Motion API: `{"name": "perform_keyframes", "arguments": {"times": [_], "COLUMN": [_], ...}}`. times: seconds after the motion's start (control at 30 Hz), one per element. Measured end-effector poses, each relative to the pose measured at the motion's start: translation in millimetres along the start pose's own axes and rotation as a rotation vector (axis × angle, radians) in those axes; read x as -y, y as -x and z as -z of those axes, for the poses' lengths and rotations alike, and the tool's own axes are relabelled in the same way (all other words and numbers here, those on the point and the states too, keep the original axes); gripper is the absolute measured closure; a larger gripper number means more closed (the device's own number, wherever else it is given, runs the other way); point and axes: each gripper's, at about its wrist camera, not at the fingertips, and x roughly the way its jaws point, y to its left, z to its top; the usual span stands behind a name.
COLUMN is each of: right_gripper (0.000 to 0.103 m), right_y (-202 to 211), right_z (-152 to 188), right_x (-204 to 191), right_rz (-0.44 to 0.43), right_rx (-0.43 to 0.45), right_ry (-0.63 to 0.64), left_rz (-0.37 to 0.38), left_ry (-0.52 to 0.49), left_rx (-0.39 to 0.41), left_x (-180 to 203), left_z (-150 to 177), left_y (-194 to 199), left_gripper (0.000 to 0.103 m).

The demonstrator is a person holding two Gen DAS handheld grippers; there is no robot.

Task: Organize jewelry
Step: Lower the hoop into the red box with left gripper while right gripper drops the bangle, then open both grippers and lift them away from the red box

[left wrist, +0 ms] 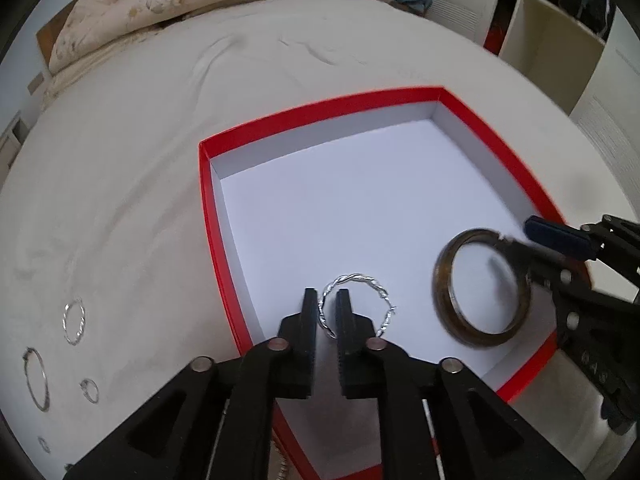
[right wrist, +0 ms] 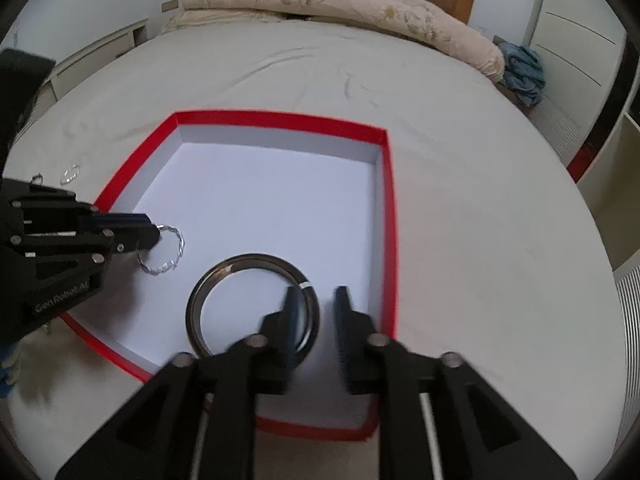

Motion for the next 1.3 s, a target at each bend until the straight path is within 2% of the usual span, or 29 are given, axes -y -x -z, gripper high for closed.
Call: {"name": "perform_keyframes", "arguments": {"times": [0.07,0.2,0.3,0.37,0.43,0.6,0.9,1.2,1.3], "right_gripper": [0.074,0.074,0.074,0.074,0.074,0.074,0.074,0.073,0.066], "right_y": [10.2,48.3,86.2,106.3,132.8,188.9,274.1,335.8,349.1], "right_z": [0.9,6.3,15.9,19.7,28.5,48.2,76.5,99.7,106.0], "right_x": [1.0,3.6,-0.8,-7.1,-22.7,-67.3,-132.9,-193.9,-209.5], "right_rz": [-0.006,-0.001,-0.032,-0.052,-0.089,-0.166,-0.252,-0.324,-0.335], "right_rx": [0.015,0.06,0.099,0.119,0.141,0.182,0.263,0.318,0.333], "right_ry": [-0.008,-0.054,-0.108,-0.121,-0.132,-0.135,-0.125,-0.078,-0.065], "left_rz": [0.002,0.009,-0.017,-0.035,-0.072,-0.151,-0.246,-0.291,-0.306], "left_ry": [0.025,0.088,0.097,0.095,0.095,0.102,0.169,0.25,0.267], "left_rx": [0.024,0.093,0.125,0.135,0.155,0.19,0.283,0.365,0.384], "left_x": [0.0,-8.3,-15.2,-21.9,-31.1,-64.2,-128.9,-166.3,-175.4], "left_z": [-2.2,5.6,16.0,25.2,42.0,85.5,167.1,248.9,267.2], "left_y": [7.6,48.6,83.1,106.1,135.9,210.0,333.5,407.3,417.1], "left_gripper": [0.08,0.078,0.078,0.072,0.062,0.061,0.053,0.051,0.05]}}
